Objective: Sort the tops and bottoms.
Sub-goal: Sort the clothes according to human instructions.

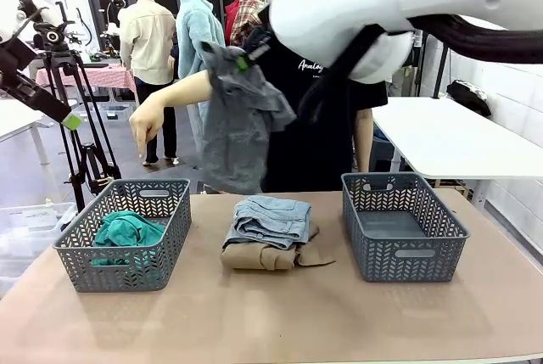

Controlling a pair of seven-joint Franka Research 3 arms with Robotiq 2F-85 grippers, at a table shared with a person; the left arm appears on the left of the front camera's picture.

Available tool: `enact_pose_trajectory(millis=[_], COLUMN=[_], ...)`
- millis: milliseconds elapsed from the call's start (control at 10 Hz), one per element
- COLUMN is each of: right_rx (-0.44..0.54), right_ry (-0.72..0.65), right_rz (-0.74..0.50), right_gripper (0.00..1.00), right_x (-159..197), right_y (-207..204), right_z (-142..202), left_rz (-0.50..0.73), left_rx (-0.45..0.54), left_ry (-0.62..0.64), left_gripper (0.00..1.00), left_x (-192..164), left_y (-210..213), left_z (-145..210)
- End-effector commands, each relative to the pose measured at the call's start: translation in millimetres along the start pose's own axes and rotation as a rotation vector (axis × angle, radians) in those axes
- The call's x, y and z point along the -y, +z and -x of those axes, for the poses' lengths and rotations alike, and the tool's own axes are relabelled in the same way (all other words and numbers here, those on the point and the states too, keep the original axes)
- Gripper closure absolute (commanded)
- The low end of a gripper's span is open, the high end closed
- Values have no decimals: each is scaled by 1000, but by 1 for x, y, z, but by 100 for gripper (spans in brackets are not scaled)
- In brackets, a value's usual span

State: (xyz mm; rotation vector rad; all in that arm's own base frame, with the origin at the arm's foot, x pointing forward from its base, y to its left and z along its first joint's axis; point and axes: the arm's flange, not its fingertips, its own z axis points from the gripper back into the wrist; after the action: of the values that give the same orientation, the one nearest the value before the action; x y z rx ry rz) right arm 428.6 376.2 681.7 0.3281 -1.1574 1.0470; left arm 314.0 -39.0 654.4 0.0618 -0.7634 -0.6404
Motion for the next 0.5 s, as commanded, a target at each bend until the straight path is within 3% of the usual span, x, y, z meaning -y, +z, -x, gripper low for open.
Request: enact_pose_trajectory(millis=[0, 200, 300, 400], right_rx=[124, 137, 97, 97], right_ry=[4, -33, 0, 0], right_rz=[-109, -162, -94, -94], right_gripper=[100, 100, 100, 100], right_x=[16, 8, -10, -10], right_y=[-34, -84, -40, -40], right_z=[-11, -19, -28, -28], left_rz=[-2, -2, -2, -2], left_rx=[-1, -1, -1, -1], left_ry=[-2, -2, -2, -2], left_gripper=[14, 14, 14, 14], left_x=[-2, -2, -2, -2], left_y=[0, 0, 0, 0], left_z=[-2, -2, -2, -2])
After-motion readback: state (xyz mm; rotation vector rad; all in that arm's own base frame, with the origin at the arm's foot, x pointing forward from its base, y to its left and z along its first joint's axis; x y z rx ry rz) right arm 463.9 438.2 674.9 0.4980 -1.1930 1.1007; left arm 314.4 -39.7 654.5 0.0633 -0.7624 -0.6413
